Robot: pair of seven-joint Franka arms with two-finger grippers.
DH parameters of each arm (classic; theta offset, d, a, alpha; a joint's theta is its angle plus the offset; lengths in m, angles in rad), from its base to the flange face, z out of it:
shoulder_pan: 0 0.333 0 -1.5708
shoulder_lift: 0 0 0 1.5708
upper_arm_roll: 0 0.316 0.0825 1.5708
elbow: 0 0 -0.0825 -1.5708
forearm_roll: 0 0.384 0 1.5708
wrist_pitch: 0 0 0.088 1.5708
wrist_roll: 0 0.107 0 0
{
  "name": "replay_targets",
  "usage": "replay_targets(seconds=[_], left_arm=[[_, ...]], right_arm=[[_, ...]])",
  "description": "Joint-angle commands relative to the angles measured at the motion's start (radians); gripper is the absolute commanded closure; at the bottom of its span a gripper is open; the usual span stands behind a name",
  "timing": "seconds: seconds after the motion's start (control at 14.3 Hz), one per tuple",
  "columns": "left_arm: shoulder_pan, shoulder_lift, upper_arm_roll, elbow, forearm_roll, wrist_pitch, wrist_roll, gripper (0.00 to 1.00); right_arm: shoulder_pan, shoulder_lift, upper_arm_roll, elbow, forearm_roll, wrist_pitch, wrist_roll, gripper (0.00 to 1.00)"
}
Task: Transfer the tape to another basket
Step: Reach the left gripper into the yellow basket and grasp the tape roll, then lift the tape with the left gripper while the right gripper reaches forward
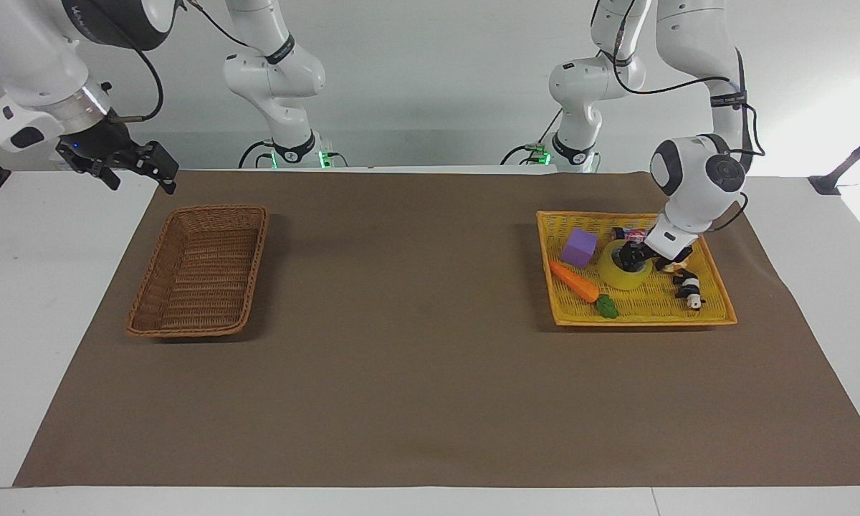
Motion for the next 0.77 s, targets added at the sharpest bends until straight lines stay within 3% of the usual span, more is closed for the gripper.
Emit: replay_targets(seconds=[0.0, 0.14, 0.42, 0.7], left_arm=[[-0.004, -0.002, 0.005, 0.001, 0.013, 0.001, -0.011, 1.0], [-0.004, 0.0, 0.005, 0.059, 0.012, -0.061, -0.011, 1.0], [-0.009, 0.014, 0.002, 0.294, -0.005, -0.314, -0.014, 1.0], [-0.047, 0.017, 0.0, 0.461, -0.164, -0.482, -0.087, 1.0]], right_arm=[[-0.013, -0.016, 0.01, -0.014, -0.004, -0.001, -0.017, 0.0], [-0.013, -0.016, 0.01, -0.014, -0.004, -0.001, -0.017, 0.0], [-0.013, -0.016, 0.01, -0.014, -0.006, -0.001, -0.017, 0.0], [-0.013, -0.016, 0.01, -0.014, -0.004, -0.001, -0.017, 0.0]])
